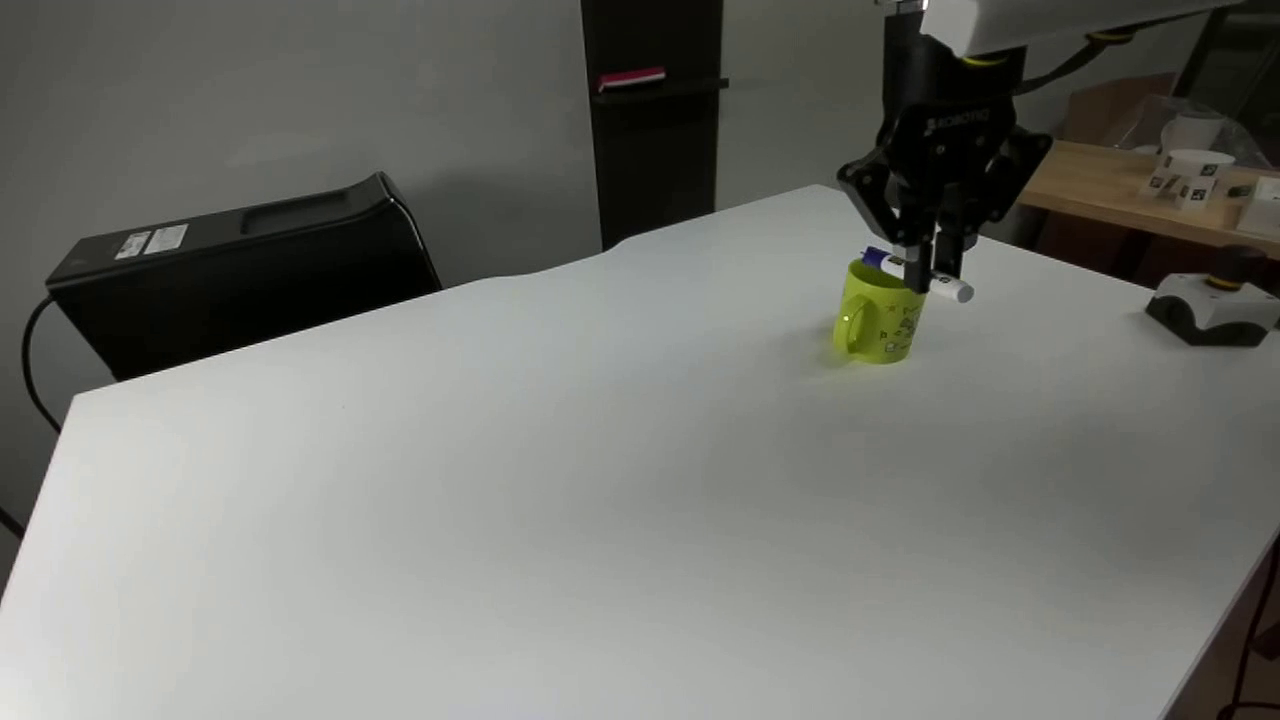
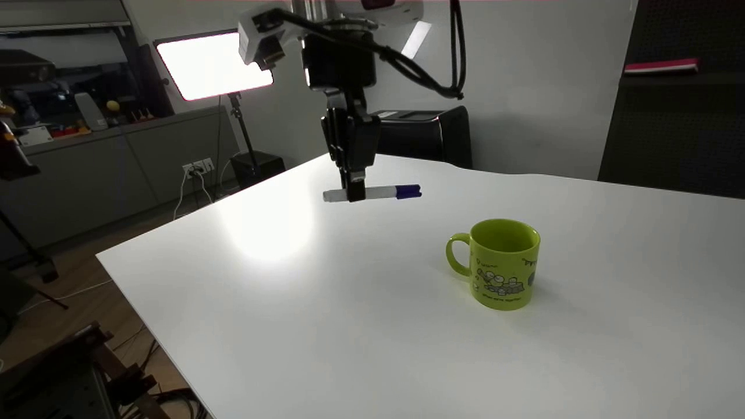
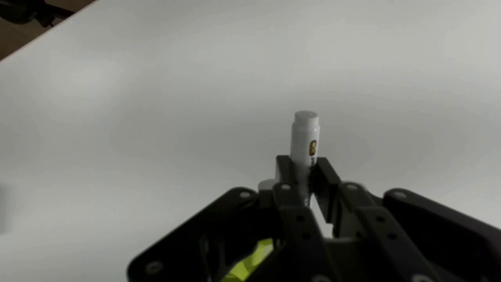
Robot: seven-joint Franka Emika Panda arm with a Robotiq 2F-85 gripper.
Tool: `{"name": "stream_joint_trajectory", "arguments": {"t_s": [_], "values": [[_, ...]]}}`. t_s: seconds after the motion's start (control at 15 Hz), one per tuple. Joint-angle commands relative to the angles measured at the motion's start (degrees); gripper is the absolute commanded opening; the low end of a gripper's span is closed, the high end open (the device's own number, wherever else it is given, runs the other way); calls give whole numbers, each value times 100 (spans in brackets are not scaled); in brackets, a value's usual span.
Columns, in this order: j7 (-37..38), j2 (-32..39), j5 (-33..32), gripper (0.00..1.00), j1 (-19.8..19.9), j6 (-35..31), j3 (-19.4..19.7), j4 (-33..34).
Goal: Put the blue marker inside the yellow mug
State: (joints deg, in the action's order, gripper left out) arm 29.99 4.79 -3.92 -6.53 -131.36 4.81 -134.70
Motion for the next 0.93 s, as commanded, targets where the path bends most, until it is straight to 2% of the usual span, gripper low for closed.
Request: {"name": "stream_joint_trajectory", "arguments": {"t_s": [0.0, 0.2, 0.4, 0.87], "values": [[24, 128, 220, 5, 357, 153, -44, 69], [-57, 245, 273, 5, 604, 255, 52, 225], [-81, 358, 231, 5, 779, 89, 127, 346], [-336, 536, 274, 5, 973, -100, 193, 669]]}}
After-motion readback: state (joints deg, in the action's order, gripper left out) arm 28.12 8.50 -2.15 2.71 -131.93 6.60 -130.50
